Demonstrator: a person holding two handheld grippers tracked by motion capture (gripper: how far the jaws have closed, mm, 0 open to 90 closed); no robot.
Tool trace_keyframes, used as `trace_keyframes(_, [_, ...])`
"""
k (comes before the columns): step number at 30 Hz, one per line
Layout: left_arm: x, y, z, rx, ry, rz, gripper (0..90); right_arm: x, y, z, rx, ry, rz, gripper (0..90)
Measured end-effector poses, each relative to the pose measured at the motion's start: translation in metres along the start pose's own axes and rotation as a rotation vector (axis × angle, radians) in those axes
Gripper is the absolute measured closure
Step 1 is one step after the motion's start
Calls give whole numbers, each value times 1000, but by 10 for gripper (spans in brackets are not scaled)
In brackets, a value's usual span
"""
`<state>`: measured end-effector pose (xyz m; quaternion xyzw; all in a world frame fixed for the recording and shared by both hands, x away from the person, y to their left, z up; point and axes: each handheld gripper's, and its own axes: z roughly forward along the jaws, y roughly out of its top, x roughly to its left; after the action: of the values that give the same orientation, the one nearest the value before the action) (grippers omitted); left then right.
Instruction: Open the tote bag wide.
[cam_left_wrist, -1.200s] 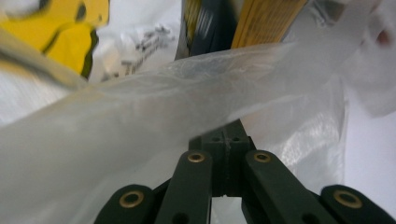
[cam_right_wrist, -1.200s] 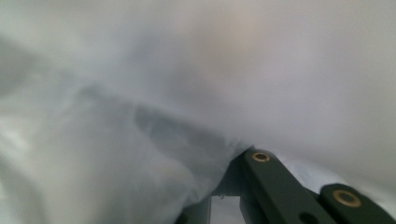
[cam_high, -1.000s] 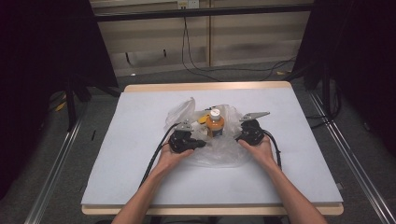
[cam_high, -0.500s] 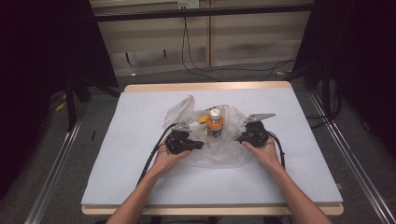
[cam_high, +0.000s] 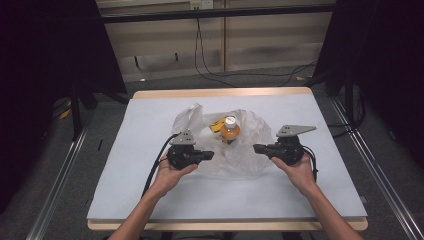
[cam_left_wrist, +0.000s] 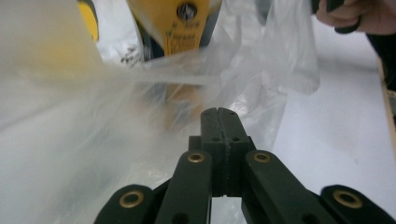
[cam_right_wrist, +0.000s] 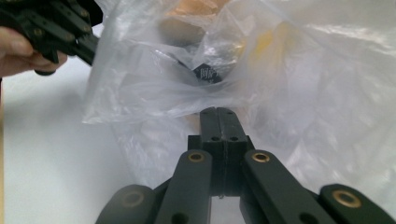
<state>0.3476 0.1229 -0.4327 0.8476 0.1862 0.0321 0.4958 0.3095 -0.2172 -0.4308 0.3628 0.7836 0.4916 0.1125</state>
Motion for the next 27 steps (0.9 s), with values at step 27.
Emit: trace_keyframes(27, [22, 81, 5, -93, 59, 32, 900, 27, 95, 1, -129, 98, -122, 900])
